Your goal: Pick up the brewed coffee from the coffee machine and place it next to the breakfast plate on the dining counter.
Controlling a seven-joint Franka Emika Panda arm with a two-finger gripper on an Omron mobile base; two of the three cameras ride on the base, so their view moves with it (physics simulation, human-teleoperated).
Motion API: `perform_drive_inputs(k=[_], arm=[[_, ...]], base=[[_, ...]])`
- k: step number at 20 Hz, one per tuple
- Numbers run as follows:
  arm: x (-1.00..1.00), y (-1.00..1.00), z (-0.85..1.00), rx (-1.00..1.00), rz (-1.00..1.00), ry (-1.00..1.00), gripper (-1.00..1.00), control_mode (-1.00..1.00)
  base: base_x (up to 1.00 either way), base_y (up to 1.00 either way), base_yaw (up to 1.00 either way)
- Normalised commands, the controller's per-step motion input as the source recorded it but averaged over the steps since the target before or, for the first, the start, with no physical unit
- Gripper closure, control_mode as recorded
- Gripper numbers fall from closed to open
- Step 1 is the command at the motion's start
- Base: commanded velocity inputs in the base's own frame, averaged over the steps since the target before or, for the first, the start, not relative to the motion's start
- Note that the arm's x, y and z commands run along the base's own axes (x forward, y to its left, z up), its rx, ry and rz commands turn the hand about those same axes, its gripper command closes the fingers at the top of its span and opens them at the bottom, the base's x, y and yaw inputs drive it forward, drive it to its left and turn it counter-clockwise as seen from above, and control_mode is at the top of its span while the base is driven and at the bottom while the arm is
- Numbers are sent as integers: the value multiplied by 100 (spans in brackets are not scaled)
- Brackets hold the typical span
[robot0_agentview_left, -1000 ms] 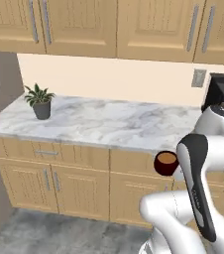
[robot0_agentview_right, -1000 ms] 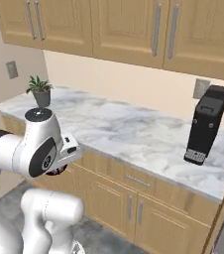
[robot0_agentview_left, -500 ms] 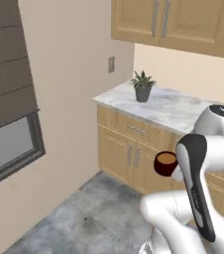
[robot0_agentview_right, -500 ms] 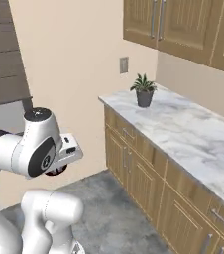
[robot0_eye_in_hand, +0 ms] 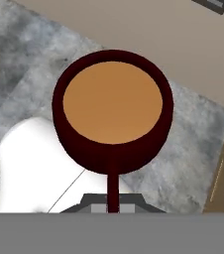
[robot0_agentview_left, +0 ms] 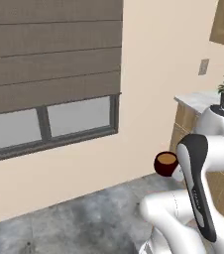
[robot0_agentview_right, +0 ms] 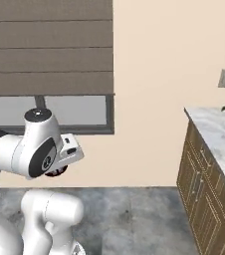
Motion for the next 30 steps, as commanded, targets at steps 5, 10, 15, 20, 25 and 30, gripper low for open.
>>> perform_drive_inputs(k=[5, 10, 15, 20, 25, 30], arm=[[0, 0, 0, 0, 0, 0, 100, 100], [0, 0, 0, 0, 0, 0, 100, 100], [0, 0, 0, 0, 0, 0, 100, 100], [0, 0, 0, 0, 0, 0, 100, 100], [0, 0, 0, 0, 0, 0, 100, 100], [0, 0, 0, 0, 0, 0, 100, 100]], base=[[-16, 1, 82], [-12, 1, 84], [-15, 0, 85], [-16, 2, 85], [-20, 0, 86], [-11, 2, 86]])
